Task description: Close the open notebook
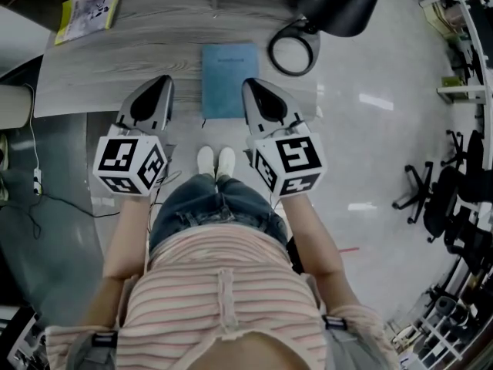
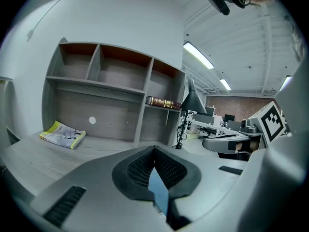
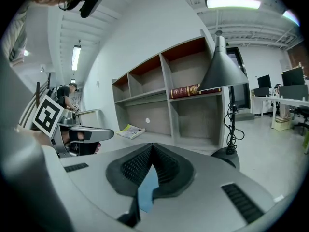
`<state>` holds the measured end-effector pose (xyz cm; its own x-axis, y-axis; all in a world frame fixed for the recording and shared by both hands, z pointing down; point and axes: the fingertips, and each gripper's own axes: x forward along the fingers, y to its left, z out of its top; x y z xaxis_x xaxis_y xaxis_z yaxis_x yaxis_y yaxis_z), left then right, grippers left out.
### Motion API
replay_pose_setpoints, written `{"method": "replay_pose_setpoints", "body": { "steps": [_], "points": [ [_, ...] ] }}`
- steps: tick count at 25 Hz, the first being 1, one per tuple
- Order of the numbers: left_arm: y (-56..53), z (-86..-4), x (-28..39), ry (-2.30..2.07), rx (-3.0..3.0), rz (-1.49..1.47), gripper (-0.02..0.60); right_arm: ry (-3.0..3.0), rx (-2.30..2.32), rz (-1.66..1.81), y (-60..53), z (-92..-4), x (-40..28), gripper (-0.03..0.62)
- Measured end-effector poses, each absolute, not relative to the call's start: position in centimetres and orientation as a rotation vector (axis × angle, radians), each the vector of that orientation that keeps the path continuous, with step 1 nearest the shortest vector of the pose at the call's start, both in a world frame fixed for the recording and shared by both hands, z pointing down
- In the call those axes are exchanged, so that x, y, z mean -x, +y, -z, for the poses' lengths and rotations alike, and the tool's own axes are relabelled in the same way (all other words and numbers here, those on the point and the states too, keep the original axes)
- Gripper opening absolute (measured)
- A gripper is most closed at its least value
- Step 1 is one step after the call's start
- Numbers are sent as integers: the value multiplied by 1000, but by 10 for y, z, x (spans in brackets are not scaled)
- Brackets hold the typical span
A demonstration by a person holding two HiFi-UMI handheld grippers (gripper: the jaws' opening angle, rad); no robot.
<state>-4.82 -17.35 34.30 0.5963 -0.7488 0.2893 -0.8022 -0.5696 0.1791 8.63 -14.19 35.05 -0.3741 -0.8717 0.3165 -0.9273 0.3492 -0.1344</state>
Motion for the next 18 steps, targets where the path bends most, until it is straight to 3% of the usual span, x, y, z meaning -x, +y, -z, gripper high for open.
{"method": "replay_pose_setpoints", "body": {
  "steps": [18],
  "points": [
    [-167, -326, 74, -1357, -2565, -187, 11, -2487, -1678, -304, -143, -329, -81, 17]
  ]
}}
